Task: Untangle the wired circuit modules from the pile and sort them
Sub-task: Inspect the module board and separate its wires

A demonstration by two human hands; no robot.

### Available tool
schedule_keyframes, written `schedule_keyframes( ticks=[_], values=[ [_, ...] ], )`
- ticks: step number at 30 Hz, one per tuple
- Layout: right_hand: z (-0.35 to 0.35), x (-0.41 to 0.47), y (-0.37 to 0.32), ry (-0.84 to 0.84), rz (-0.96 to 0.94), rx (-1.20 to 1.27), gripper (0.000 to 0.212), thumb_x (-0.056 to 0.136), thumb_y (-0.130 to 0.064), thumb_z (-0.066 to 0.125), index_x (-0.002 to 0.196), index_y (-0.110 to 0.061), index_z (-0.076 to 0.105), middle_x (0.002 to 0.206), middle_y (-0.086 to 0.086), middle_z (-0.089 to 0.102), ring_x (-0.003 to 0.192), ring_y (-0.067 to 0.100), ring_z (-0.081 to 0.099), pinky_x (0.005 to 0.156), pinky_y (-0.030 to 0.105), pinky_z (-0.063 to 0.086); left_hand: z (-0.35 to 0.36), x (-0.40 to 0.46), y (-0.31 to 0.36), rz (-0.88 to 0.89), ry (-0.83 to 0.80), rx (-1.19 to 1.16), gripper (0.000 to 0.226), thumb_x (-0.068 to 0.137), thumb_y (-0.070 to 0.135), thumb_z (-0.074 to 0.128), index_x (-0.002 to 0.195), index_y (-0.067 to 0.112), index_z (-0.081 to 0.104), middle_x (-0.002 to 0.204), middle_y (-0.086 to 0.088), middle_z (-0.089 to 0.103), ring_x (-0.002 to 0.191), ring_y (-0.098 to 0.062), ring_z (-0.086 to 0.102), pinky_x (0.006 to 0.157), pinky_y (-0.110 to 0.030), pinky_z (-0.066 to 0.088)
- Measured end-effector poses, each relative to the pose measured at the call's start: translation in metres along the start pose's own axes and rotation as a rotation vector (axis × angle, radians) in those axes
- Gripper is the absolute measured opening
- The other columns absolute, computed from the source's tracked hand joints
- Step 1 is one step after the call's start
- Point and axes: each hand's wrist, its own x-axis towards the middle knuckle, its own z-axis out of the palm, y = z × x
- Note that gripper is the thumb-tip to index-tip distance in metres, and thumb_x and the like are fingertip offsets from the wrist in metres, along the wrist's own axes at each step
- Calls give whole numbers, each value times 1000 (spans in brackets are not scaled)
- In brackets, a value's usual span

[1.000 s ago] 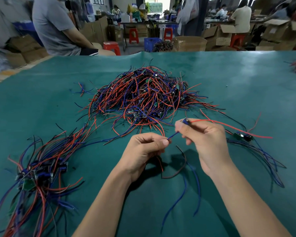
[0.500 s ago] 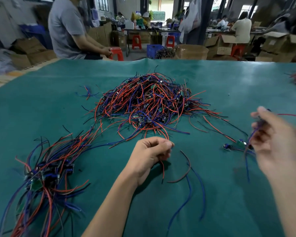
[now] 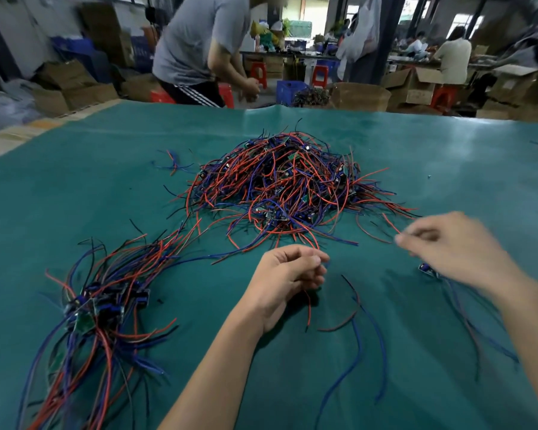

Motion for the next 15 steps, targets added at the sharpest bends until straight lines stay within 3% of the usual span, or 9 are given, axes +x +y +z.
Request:
schedule_keyframes(
  ticks=[1, 3, 5, 8, 11, 15],
  values=[
    [13, 3, -22, -43, -106, 36, 14, 84, -38, 76, 71, -35, 74, 68, -26, 70, 71, -9, 64, 64, 15, 45, 1, 1, 0, -3, 14, -13, 12, 93, -1, 59, 96, 3, 70, 80, -9, 67, 65, -13, 61, 64, -18, 52],
    [43, 17, -61, -89, -257, 127, 6, 86, -27, 77, 87, -33, 77, 80, -17, 74, 74, -2, 66, 77, 20, 51, 1, 3, 0, -3, 84, -73, 17, 92, -5, 58, 107, -1, 66, 90, -13, 67, 71, -14, 65, 65, -18, 54],
    [71, 33, -89, -111, -305, 185, 20, 88, -23, 75, 108, -29, 75, 94, -10, 74, 75, 6, 64, 84, 27, 53, 0, 6, 1, 5, 162, -153, 24, 93, -8, 56, 116, -4, 59, 98, -16, 66, 80, -19, 68, 69, -21, 56],
    [102, 50, -117, -151, -287, 152, 36, 90, -38, 72, 125, -33, 67, 106, -5, 68, 89, 18, 62, 88, 35, 54, -1, 7, 2, 21, 181, -210, 18, 94, -9, 50, 109, 0, 55, 95, -17, 65, 76, -21, 67, 65, -21, 55],
    [116, 58, -131, -111, -272, 71, 27, 89, -46, 71, 114, -37, 67, 103, -6, 66, 95, 24, 62, 84, 40, 54, -1, 9, 2, 31, 151, -206, 19, 92, -12, 49, 104, 1, 54, 80, -11, 67, 67, -18, 63, 60, -20, 52],
    [120, 66, -130, -55, -237, 63, 4, 93, -30, 71, 94, -32, 67, 99, 0, 68, 95, 31, 65, 81, 41, 55, -1, 9, 0, 15, 166, -217, 20, 93, -12, 49, 107, 2, 53, 75, -7, 68, 72, -22, 62, 62, -21, 52]
  ],
)
